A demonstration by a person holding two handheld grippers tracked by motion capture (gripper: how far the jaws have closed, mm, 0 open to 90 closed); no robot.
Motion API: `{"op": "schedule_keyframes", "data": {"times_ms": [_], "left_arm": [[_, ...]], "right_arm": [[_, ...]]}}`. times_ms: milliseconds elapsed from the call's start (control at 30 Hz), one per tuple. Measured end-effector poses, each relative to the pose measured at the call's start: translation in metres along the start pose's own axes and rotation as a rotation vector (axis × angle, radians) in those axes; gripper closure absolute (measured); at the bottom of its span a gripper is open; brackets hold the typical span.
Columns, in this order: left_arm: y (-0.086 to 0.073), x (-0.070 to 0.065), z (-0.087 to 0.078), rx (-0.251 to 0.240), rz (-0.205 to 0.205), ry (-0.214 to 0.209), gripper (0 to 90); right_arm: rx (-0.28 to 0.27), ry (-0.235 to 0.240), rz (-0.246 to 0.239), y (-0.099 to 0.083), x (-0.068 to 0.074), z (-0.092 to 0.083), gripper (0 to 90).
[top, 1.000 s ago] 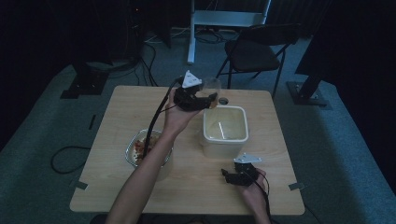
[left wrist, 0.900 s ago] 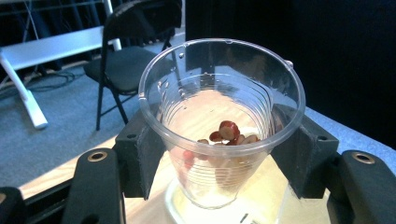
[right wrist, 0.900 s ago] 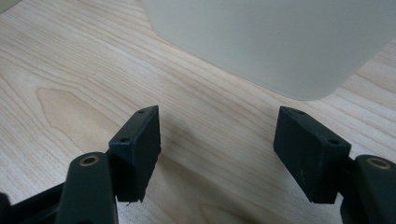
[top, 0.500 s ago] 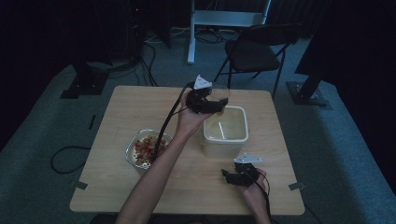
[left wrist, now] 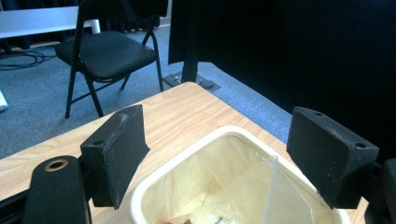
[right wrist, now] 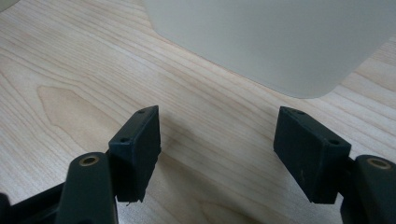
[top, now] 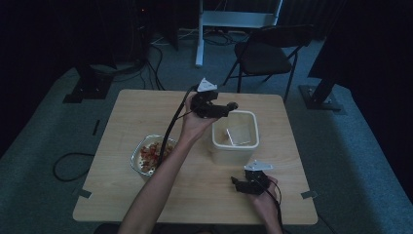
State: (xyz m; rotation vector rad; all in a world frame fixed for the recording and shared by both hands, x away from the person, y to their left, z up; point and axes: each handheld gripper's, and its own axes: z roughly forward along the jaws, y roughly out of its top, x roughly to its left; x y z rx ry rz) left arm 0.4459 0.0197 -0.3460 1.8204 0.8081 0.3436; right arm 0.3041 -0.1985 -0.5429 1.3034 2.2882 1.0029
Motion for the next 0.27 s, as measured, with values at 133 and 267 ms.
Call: {"op": "schedule_keyframes", "data": {"times_ms": [133,267], "left_arm": [[0.0009,0.0006,-0.0011,-0.004,-0.004,0.001,21.3],[0.0021,0.0021,-0.0014,0.002,-0.009,-0.008,21.6]], "right_arm": [[-0.002,0.001,0.001,0.0,-0.0004,0.0001,31.4],[-0.002,-0.002,0.0,0.0002,-0.0012,0.0004,31.3]]}}
